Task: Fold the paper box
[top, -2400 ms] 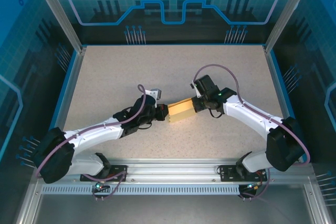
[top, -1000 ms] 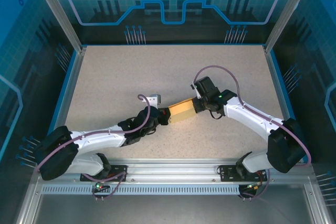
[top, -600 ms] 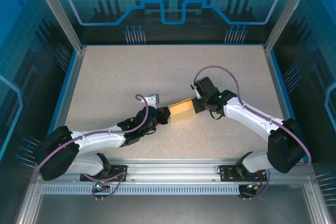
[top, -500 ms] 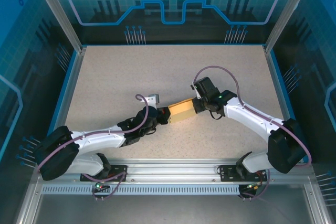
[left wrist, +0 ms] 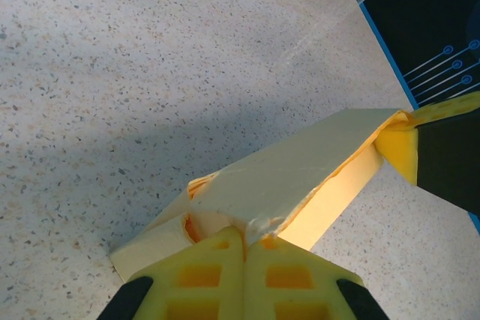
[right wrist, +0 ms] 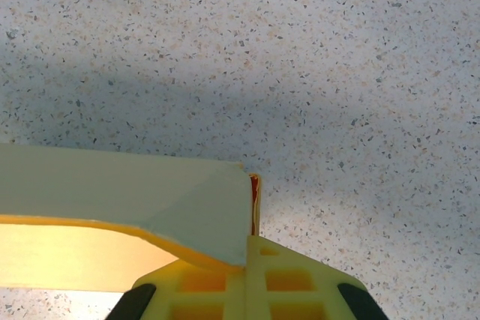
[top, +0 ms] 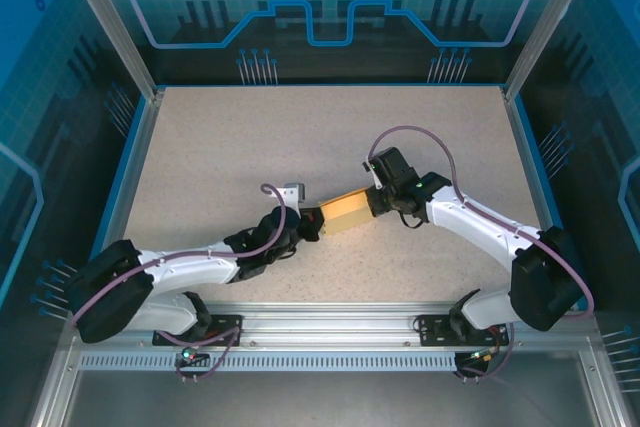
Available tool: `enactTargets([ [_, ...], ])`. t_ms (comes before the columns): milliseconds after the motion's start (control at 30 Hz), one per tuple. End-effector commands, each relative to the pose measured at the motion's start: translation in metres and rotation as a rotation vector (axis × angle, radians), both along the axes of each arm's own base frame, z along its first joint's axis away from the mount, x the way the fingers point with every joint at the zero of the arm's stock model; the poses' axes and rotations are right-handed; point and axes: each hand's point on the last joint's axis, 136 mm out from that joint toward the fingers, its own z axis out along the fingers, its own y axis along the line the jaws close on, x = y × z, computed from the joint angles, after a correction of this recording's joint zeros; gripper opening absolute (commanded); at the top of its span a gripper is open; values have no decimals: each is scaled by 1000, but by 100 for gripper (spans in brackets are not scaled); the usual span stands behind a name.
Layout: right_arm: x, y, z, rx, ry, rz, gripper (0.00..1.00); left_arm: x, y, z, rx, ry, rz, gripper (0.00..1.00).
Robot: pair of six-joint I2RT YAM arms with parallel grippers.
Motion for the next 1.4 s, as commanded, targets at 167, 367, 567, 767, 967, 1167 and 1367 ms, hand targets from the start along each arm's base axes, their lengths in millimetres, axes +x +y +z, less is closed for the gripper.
enactTargets([
  [167, -17, 12, -7, 33, 25, 65, 4, -26, 1, -44, 169, 62, -116, 4],
  [367, -22, 7, -16, 27, 8, 79, 4, -23, -4, -32, 208, 12, -156, 6],
  [567, -23, 6, -22, 32, 0, 77, 4, -23, -11, -33, 203, 15, -182, 12],
  [767, -22, 6, -19, 23, -12, 77, 4, -21, -15, -15, 182, -29, -195, 22],
  [967, -20, 6, -15, 16, -21, 78, 4, -24, -12, -2, 202, -44, -223, 39],
  [1167, -20, 7, -14, 16, -28, 80, 4, -23, 6, 20, 208, -74, -217, 53],
  [1367, -19, 9, -11, 19, -37, 80, 4, -11, 15, 48, 160, -83, -256, 61],
])
